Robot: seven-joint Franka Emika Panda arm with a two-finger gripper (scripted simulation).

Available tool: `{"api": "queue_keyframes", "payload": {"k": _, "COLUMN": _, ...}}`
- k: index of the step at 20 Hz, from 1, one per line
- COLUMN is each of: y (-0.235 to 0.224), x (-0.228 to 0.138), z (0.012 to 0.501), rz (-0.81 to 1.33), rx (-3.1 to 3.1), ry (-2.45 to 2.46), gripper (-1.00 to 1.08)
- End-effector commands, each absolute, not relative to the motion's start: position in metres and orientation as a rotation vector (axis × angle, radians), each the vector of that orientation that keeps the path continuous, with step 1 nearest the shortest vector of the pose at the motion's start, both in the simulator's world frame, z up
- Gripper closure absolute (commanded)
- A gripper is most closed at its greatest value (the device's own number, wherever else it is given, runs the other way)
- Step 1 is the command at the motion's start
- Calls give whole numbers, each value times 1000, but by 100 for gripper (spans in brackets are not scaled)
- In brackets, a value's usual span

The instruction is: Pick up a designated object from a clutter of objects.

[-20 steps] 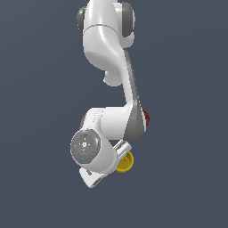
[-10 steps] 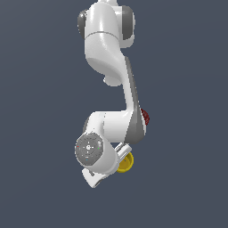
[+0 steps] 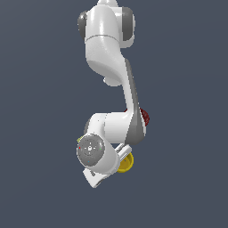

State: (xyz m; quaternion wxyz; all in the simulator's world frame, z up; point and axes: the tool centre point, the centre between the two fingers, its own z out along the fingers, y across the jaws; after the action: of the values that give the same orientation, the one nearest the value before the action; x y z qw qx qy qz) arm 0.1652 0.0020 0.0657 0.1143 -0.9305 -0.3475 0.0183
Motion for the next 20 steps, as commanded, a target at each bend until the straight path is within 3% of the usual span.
{"api": "queue_keyframes", "payload": {"k": 1, "y": 2, "x": 165, "z": 66, "rz": 53, "rx": -2728, "ry": -1019, "gripper": 108}}
{"api": "queue_keyframes", "payload": {"k": 20, "y": 27, "x": 140, "z": 105, "rz": 54, "rx": -2729, "ry": -1019, "gripper": 108}}
